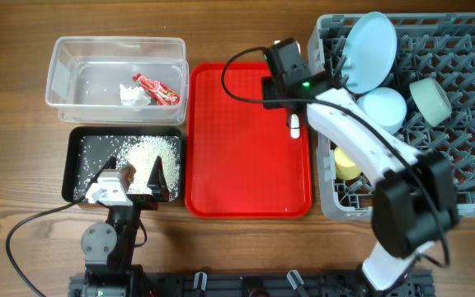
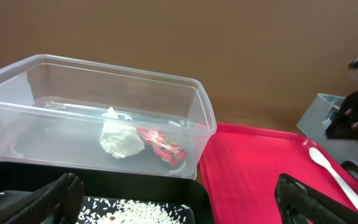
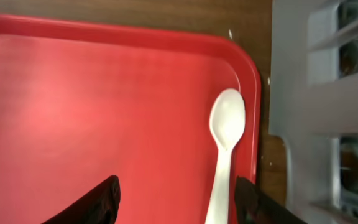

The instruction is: Sort waste into correct bins and load items into the dishwasher rack

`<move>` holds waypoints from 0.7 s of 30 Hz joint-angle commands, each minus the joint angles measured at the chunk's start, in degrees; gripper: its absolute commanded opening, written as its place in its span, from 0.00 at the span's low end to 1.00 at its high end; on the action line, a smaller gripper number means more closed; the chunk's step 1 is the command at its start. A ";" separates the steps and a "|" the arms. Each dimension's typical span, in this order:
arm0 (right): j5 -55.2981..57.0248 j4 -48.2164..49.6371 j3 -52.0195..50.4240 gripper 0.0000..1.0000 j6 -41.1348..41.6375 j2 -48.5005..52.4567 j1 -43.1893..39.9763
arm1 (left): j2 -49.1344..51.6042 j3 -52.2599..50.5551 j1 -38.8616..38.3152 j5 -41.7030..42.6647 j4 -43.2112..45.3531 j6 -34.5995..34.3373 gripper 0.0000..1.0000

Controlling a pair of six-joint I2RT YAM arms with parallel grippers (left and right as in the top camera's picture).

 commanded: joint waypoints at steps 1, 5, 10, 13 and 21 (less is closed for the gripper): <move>3.41 1.25 -0.13 0.59 2.69 5.90 -1.07 | -0.20 -0.04 0.37 0.31 -0.52 0.72 1.00; 8.33 1.09 -0.13 0.58 2.56 9.51 -1.68 | -0.20 -0.04 0.37 0.31 -0.52 0.72 1.00; 5.09 0.87 -0.13 0.48 2.56 11.76 -1.73 | -0.20 -0.04 0.37 0.31 -0.52 0.72 1.00; 1.27 -1.57 -0.13 0.45 5.29 13.70 -1.73 | -0.20 -0.04 0.37 0.31 -0.52 0.72 1.00; -4.94 -5.16 -0.09 0.15 3.50 12.39 -1.57 | -0.20 -0.04 0.37 0.31 -0.52 0.72 1.00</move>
